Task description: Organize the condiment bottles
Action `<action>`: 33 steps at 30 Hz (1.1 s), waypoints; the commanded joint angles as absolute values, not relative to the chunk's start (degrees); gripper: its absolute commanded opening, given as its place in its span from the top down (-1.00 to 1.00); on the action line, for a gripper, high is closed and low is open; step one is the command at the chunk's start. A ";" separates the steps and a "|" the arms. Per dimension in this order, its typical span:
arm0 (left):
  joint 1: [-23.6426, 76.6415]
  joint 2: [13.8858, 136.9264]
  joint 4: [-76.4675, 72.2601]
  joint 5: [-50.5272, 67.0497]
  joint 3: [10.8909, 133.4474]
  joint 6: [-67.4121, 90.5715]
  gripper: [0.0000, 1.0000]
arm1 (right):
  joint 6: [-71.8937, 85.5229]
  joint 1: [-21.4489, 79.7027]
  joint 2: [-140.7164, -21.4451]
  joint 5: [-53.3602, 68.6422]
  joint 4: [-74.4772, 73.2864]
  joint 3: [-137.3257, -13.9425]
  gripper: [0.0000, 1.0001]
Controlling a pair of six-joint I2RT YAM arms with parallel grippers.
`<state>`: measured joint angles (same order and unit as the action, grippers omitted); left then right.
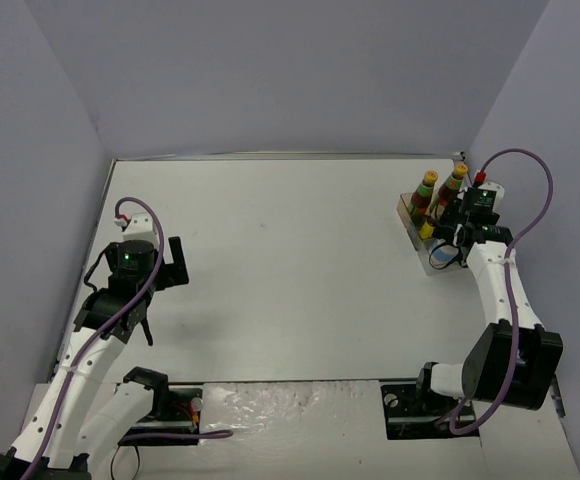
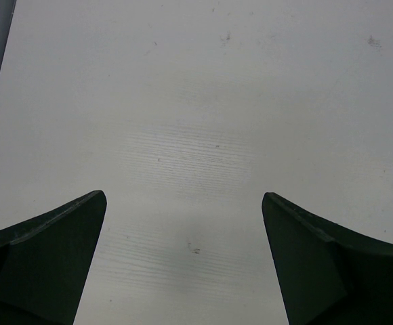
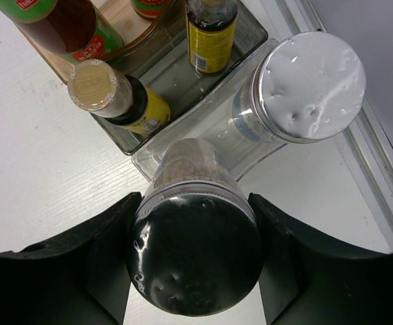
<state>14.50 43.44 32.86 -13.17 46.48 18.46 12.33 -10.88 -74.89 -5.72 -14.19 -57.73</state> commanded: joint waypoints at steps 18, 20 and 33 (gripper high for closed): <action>14.06 43.09 30.03 -14.24 48.08 17.40 -0.94 | 16.66 -2.26 -74.11 -7.41 -9.05 -58.42 1.00; 14.06 43.07 30.14 -14.24 48.16 17.49 -0.94 | 16.36 -2.37 -74.69 -8.24 -9.05 -58.45 1.00; 14.06 43.33 30.15 -14.06 48.08 17.41 -0.94 | 14.85 -2.81 -79.40 -7.99 -7.98 -56.68 0.84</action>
<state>14.48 43.38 32.88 -13.17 46.48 18.41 15.13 -2.63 -78.84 -6.65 -12.67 -56.56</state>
